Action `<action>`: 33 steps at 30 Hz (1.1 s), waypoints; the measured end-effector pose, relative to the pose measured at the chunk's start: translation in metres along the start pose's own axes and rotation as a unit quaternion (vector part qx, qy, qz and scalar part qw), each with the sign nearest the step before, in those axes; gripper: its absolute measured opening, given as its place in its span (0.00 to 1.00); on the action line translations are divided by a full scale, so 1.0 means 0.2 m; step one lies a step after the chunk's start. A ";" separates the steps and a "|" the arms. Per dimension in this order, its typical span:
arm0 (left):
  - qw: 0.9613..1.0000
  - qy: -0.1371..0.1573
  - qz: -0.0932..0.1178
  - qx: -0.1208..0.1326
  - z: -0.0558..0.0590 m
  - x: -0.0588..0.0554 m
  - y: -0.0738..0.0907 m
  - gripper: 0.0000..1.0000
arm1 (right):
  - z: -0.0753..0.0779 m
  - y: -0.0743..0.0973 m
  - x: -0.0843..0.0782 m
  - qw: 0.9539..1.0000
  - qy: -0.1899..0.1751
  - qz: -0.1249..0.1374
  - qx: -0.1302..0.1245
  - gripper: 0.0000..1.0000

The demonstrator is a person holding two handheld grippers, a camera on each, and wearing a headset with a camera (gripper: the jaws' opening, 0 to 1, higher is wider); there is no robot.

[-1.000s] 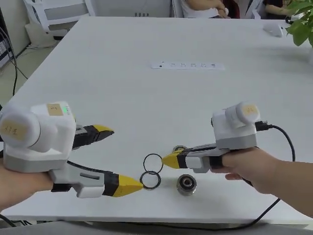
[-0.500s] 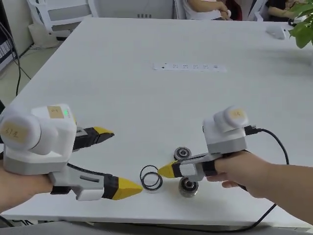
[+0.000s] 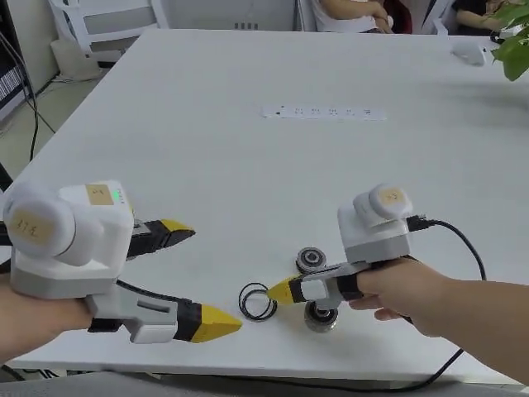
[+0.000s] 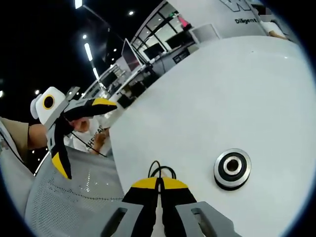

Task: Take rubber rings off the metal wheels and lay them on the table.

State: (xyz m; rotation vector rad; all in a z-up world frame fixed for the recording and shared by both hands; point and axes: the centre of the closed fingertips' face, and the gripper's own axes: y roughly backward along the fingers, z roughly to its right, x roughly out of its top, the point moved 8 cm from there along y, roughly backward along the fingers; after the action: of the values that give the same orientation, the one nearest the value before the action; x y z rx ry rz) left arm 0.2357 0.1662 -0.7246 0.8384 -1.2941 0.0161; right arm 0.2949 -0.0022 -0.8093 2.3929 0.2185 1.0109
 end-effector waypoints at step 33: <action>1.000 0.002 -0.014 -0.013 0.00 0.00 -0.04 0.83 | -0.02 0.03 0.00 0.999 0.052 0.000 0.002 0.35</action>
State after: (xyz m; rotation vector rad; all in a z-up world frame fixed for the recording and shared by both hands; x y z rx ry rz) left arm 0.2386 0.1602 -0.7296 0.8350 -1.2751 -0.0209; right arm 0.2910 -0.0055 -0.8035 2.3457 0.2580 1.1379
